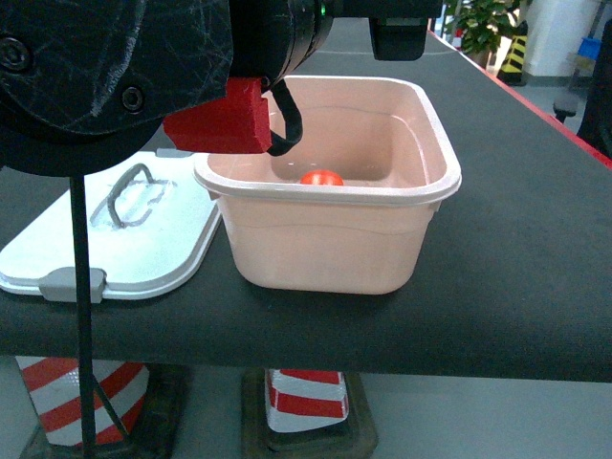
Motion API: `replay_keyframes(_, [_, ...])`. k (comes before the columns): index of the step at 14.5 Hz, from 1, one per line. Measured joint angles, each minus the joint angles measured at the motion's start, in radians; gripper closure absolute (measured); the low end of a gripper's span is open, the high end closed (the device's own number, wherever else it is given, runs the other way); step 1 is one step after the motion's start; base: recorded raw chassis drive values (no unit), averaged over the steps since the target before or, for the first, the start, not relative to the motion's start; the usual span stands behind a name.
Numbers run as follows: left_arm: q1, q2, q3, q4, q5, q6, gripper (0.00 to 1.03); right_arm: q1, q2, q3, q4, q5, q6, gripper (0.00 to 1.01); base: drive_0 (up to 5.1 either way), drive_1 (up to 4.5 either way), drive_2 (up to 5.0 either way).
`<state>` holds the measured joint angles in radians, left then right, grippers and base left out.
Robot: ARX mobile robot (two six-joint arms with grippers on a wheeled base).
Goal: Pick capacitor and pack into box
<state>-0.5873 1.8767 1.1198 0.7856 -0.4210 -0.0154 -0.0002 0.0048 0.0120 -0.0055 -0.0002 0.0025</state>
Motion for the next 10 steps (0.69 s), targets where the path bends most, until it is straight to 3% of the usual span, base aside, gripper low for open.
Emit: replay_keyframes(10, [0.0,0.0,0.0,0.0,0.0,0.0,0.05,0.0,0.0,0.0,0.0,0.0,0.0,0.03,0.0,0.0,0.0])
